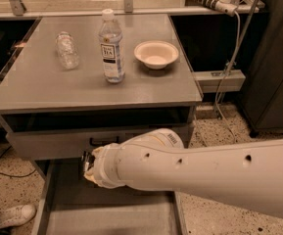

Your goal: Pick rxbar chocolate from middle drawer and place on counter

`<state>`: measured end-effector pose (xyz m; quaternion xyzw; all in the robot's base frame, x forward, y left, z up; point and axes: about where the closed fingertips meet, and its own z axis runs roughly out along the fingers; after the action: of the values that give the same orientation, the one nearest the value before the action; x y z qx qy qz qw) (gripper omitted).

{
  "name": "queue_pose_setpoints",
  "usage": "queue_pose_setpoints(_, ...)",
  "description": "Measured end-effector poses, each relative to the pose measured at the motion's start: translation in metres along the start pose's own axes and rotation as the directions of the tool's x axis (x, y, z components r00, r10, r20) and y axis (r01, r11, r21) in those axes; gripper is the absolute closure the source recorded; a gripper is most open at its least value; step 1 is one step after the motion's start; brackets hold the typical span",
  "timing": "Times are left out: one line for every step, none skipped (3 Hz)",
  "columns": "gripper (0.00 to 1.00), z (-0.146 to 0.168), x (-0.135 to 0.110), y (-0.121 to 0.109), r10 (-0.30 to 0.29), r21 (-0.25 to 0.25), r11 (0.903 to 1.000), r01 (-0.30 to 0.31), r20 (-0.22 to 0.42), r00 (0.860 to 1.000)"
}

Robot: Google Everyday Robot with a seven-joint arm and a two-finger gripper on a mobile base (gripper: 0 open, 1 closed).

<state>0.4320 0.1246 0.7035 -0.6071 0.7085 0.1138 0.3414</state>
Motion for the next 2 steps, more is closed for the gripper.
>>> queue_pose_setpoints(1.0, -0.0121, -0.0325, -0.0034, -0.055, -0.006, 0.9985, 0.055, 0.001, 0.999)
queue_pose_setpoints(1.0, -0.0118, -0.0349, -0.0032, -0.061, -0.01, 0.9981, 0.061, -0.004, 0.998)
